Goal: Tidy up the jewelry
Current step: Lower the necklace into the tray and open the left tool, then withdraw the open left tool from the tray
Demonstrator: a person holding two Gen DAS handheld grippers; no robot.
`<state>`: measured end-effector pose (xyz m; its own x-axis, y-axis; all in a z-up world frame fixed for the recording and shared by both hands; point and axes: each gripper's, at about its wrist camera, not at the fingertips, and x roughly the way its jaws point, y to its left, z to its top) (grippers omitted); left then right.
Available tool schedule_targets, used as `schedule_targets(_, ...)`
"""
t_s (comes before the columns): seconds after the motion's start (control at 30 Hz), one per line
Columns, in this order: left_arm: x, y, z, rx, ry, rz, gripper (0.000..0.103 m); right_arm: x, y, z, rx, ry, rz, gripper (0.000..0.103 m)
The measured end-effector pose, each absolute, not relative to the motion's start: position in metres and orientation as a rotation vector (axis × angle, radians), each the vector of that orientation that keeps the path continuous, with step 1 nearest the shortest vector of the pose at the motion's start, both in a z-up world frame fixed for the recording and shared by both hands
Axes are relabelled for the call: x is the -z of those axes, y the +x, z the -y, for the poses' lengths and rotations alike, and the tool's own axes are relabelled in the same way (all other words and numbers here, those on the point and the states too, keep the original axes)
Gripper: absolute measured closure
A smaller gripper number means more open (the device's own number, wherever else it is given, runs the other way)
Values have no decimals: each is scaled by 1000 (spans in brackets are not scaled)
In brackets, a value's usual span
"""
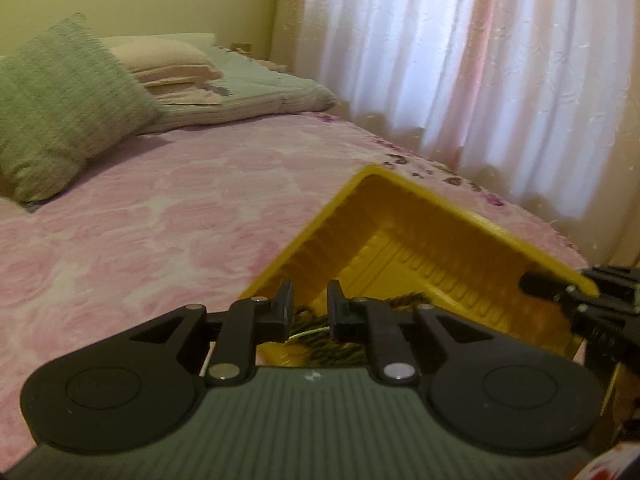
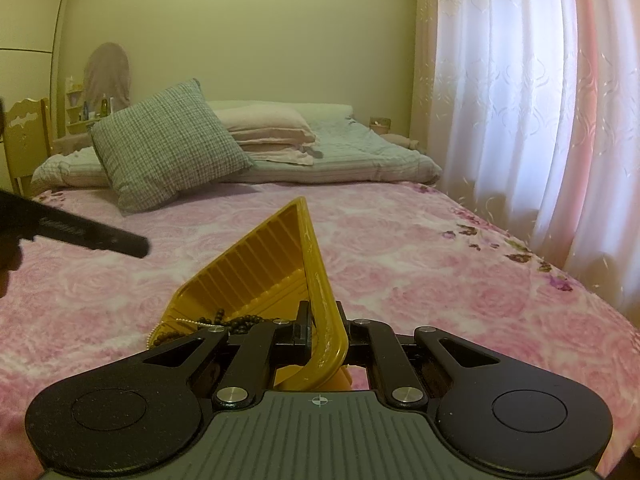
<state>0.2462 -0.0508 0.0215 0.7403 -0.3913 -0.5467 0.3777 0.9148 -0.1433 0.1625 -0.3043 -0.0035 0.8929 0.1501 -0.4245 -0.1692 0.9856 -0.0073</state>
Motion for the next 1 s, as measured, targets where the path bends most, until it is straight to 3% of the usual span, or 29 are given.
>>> schedule_targets(0.43, 0, 207, 5, 218, 5, -666, 83, 3, 162, 305, -168, -44, -436, 95)
schedule_targets(0.53, 5, 200, -2, 180, -3, -683, 75, 3, 163, 305, -167, -43, -438, 95)
schedule_targets(1.0, 12, 175, -22, 94, -40, -700, 65, 7, 165, 318, -177, 20, -456, 95)
